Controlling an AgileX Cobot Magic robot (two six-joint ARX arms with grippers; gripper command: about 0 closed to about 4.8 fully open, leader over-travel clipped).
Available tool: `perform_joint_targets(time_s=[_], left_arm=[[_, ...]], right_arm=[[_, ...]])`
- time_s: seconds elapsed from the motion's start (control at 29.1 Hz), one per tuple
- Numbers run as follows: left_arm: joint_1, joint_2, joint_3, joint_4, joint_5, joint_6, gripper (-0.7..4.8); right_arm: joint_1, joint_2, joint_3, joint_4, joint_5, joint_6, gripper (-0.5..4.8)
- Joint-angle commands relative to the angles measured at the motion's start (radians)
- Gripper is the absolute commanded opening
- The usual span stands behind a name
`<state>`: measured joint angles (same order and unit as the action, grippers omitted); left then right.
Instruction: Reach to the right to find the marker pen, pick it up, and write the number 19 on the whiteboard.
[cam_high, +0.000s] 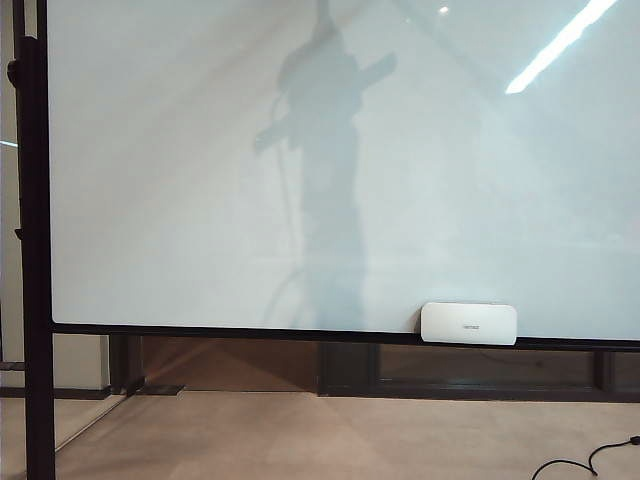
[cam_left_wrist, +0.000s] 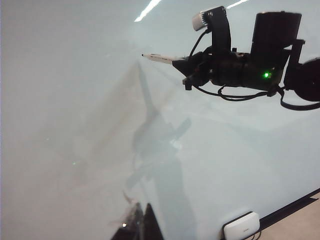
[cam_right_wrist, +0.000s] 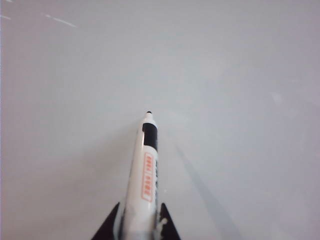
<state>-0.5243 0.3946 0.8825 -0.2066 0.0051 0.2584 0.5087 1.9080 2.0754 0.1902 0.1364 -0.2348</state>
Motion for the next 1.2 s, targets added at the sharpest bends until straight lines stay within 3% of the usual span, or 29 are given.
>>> perform_joint_targets(time_s=[0.03, 0.38, 1.2], left_arm=[[0.001, 0.000, 0.000, 0.006, -0.013, 0.004, -0.05], [0.001, 0.000, 0.000, 0.006, -0.013, 0.031, -0.05], [0.001, -0.002, 0.001, 0.031, -0.032, 0.054, -0.05]], right_arm=[[-0.006, 0.011, 0.005, 0.029, 0.002, -0.002, -0.02], [-0.009, 0.039, 0.005, 0.010, 0.046, -0.002, -0.02], [-0.009, 0.114, 0.005, -0.345, 0.102, 0.025, -0.03]])
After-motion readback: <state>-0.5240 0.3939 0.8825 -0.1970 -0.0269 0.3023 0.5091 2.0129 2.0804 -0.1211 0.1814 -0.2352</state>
